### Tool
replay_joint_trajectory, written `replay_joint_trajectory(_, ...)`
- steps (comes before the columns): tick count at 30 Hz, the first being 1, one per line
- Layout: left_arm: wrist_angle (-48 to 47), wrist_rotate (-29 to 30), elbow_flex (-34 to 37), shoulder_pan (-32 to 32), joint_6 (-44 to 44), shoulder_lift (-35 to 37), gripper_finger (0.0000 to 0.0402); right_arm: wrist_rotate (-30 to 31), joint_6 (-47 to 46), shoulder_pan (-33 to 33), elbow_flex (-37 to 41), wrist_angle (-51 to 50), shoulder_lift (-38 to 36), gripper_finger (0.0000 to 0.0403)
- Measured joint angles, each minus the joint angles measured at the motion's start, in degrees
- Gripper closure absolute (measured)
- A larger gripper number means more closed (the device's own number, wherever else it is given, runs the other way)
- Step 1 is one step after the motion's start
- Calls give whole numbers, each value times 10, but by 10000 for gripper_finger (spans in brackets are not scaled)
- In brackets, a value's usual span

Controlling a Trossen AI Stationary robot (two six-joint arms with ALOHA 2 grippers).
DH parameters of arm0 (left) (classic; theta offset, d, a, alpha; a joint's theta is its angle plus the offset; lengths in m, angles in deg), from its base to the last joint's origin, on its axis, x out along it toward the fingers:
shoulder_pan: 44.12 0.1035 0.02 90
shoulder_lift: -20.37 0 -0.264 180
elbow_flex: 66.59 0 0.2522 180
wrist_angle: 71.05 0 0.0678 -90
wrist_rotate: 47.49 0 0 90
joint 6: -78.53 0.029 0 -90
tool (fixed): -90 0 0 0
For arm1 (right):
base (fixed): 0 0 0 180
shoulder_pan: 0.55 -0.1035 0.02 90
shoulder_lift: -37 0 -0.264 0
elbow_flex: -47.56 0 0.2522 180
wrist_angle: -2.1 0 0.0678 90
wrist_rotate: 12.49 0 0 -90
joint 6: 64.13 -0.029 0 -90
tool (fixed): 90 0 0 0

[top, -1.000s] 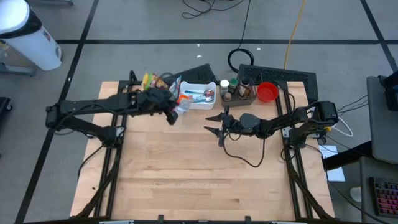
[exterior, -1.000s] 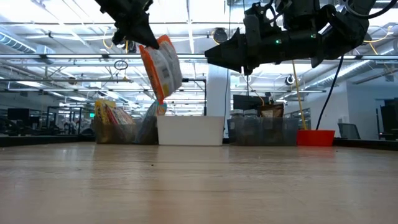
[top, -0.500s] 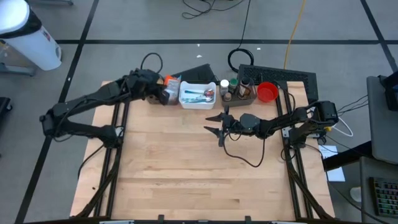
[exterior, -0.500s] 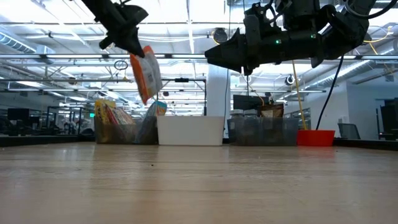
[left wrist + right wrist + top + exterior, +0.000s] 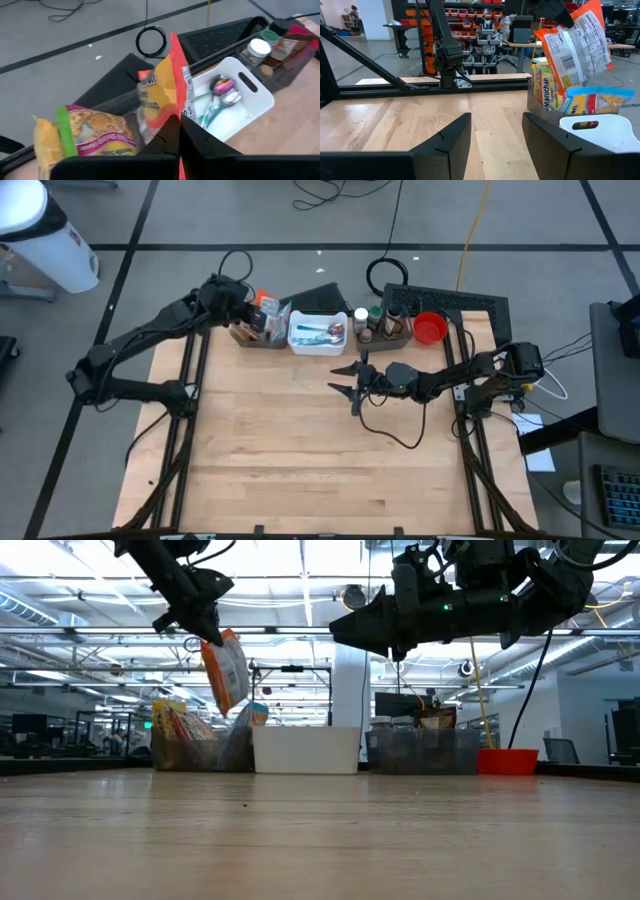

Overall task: Pick & Place Food Item
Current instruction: Put the orange noodle pack into the left black bin

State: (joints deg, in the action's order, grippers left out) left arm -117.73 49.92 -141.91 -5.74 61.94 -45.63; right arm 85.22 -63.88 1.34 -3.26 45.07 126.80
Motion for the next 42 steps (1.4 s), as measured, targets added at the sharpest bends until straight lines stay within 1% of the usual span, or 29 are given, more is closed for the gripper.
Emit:
replay_joint_trajectory(3, -1, -6, 0, 16, 4, 0, 401, 0, 0, 0, 0, 0, 0, 232)
replay_joint_trajectory(7, -4, -28, 0, 38, -1, 0, 401, 0, 0, 0, 0, 0, 0, 232)
replay_joint_trajectory(10, -4, -30, 0, 45, -1, -9, 401, 0, 0, 0, 0, 0, 0, 232)
replay_joint_trajectory(23, 0, -35, 1, 71, 14, -117, 401, 0, 0, 0, 0, 0, 0, 232)
replay_joint_trajectory(27, 0, -50, 1, 90, 18, -132, 401, 0, 0, 0, 0, 0, 0, 232)
replay_joint_trajectory(34, -2, -48, 1, 114, 14, -155, 401, 0, 0, 0, 0, 0, 0, 232)
replay_joint_trajectory(42, 18, -53, 0, 119, 12, -216, 401, 0, 0, 0, 0, 0, 0, 232)
